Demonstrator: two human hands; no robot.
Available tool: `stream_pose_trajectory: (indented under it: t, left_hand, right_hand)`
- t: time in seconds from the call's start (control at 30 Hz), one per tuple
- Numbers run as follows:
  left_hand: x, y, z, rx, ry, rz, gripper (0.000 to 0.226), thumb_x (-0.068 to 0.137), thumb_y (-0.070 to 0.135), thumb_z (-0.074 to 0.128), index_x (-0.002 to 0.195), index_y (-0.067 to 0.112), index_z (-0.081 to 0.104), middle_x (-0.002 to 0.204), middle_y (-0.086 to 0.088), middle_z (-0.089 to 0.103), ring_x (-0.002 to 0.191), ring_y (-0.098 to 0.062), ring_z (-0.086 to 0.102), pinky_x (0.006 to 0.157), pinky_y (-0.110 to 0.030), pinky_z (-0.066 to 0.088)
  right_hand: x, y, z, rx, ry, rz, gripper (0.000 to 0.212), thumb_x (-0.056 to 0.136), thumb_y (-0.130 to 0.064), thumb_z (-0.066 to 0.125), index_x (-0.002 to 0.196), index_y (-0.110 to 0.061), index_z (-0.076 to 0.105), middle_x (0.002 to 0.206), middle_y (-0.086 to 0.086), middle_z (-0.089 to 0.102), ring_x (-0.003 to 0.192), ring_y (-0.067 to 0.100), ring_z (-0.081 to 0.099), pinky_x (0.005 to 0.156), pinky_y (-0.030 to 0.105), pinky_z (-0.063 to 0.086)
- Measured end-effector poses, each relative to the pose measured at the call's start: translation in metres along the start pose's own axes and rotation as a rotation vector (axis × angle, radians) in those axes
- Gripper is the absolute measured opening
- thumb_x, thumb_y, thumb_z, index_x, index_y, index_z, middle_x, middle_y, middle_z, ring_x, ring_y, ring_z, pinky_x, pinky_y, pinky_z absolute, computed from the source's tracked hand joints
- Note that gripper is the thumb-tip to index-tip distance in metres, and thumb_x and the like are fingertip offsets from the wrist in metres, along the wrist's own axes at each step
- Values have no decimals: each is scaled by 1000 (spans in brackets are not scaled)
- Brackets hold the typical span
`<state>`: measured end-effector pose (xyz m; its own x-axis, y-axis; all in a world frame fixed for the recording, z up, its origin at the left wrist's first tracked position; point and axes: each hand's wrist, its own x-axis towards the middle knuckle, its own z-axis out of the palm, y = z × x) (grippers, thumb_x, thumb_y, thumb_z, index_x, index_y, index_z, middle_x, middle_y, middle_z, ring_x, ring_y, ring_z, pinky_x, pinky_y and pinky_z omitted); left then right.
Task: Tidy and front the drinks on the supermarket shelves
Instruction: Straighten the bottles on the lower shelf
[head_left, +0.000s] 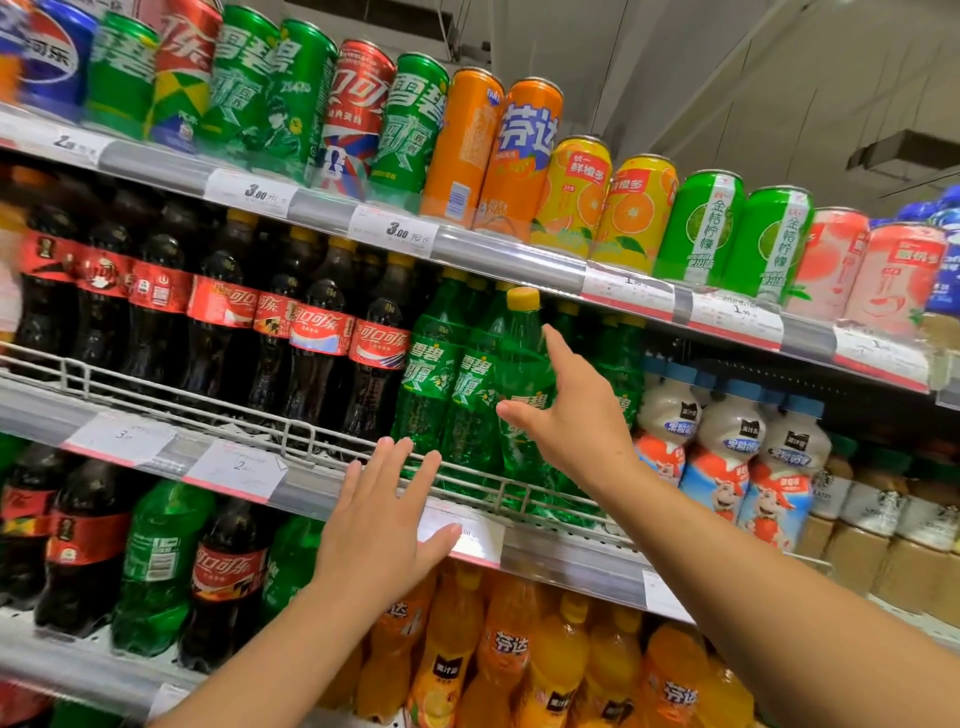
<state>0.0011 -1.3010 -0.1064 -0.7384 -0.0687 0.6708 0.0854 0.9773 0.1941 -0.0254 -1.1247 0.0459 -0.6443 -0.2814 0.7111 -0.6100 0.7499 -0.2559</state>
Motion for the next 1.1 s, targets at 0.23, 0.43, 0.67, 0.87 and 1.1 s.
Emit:
stream_pose_trajectory:
  t: [0.23,0.43,0.67,0.87,1.1]
  left_hand:
    - [-1,0,0,2,6,5,81,89,73,26,154,32,1,162,-2,-7,147,-21,-16,117,-44,-7]
    - [-1,-1,2,3,13,8,81,88,74,26,154,33,1,162,-1,-6,147,-21,-17,116,-43,-10]
    - [0,-2,6,20,16,2,82,87,76,24,153,35,0,162,1,-8,147,-20,-18,114,-41,-12]
    - [-1,-2,7,2,20,1,81,87,75,25,153,35,0,161,2,-10,142,-15,-26,114,-40,-11]
    - [-1,-2,6,-10,11,-2,81,87,74,28,153,35,1,161,3,-9,146,-18,-20,115,-40,-8]
  right_hand:
    - [5,-2,-8,-29,-90,30,98,83,-43,75,156,-29,10,150,8,42,108,26,58,95,39,47]
    - [17,5,-11,-8,-119,104,100,80,-40,78,156,-26,13,150,10,43,71,4,55,63,20,45]
    - [27,23,-10,112,-9,291,98,78,-41,81,150,-7,24,147,16,43,125,34,49,80,33,42]
    - [28,12,-7,-38,-14,267,103,78,-49,78,151,-8,17,136,17,51,111,34,59,79,40,52]
    - [40,-1,-26,-141,-250,351,96,76,-46,81,143,-8,24,80,8,62,61,26,69,58,42,61]
